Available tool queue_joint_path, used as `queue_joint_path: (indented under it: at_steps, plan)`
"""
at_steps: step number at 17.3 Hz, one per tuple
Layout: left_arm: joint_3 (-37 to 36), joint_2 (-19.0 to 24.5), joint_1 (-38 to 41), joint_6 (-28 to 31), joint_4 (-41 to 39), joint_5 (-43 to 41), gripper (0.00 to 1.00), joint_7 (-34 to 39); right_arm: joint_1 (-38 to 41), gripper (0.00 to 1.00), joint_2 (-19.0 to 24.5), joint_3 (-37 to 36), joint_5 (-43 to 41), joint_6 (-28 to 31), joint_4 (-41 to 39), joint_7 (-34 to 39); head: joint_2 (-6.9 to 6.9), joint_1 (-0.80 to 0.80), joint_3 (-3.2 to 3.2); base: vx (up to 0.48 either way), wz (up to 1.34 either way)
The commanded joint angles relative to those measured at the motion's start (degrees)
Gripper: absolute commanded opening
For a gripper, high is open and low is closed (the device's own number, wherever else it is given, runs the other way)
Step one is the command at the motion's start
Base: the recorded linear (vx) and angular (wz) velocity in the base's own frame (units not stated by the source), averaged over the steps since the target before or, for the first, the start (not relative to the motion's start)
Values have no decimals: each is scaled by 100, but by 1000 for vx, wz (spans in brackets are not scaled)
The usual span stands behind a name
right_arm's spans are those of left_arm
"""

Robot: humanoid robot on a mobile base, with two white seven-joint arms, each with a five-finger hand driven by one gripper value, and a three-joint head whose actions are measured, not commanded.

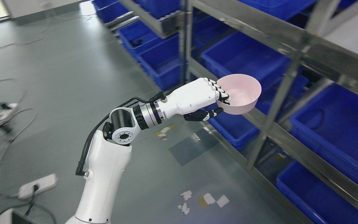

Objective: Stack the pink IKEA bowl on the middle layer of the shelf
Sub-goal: 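Hold the pink bowl in the left hand while the robot turns to the shelving, then lower the pink bowl into the other pink bowl on the tray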

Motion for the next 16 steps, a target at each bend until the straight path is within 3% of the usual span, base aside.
queue_joint_path:
  at_steps: [1, 6, 9, 13, 16]
  plan:
    - [-639, 100, -372, -65, -6, 414, 3, -11, 128, 100, -100, 1, 1, 2, -100, 12, 0, 0, 0, 54, -1570]
    - [283, 100, -1496, -65, 133, 371, 3, -220, 128, 100, -100, 1, 1, 2, -100, 12, 0, 0, 0, 92, -1643]
    - [740, 100, -2103, -65, 388, 83, 3, -529, 128, 100, -100, 1, 1, 2, -100, 12, 0, 0, 0, 121, -905]
    - [768, 342, -2455, 829, 556, -155, 3, -669, 128, 100, -100, 1, 1, 2, -100, 12, 0, 0, 0, 138, -431]
    - [558, 255, -2842, 902, 1143, -578, 3, -652, 128, 100, -100, 1, 1, 2, -100, 12, 0, 0, 0, 135, -221]
